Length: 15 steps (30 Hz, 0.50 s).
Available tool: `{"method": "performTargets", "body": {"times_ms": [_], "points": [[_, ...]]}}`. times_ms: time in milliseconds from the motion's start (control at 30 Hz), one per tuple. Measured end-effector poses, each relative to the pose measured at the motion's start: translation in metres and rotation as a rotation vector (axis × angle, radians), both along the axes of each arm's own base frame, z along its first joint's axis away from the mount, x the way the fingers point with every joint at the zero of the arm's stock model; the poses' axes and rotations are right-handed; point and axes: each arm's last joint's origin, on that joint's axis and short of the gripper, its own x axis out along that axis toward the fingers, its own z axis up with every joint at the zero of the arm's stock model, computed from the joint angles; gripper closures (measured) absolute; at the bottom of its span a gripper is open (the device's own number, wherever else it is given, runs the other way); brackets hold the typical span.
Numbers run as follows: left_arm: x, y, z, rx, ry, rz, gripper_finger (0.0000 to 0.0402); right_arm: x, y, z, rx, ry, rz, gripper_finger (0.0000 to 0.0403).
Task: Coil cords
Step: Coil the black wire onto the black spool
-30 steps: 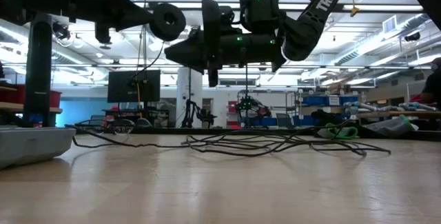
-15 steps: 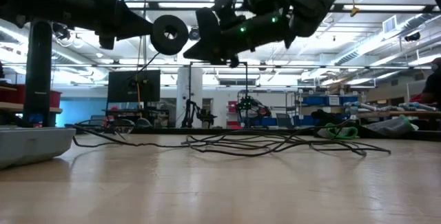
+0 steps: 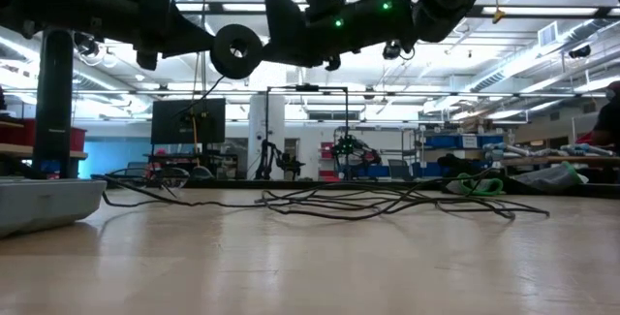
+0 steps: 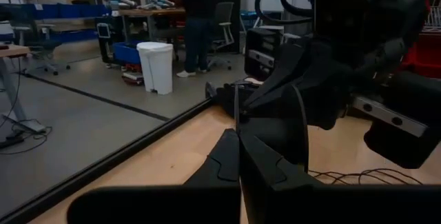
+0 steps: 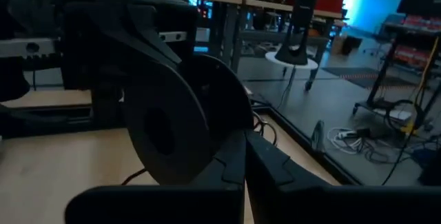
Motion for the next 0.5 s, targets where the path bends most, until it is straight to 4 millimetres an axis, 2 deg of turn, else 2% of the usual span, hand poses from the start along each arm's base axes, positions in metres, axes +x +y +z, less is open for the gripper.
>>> {"method": "performTargets", "body": {"times_ms": [167,500], "points": [[0.003,0.000,-0.002,-0.006,-0.005,0.001,0.0402,0.002,0.002,0.005,0.005,-0.033,0.062,0.0402],[0.017,-0.003,-0.010,-0.011,-0.032,0.008,0.0402,0.008,0.004,0.011,0.003,0.010,0.128,0.0403]]}}
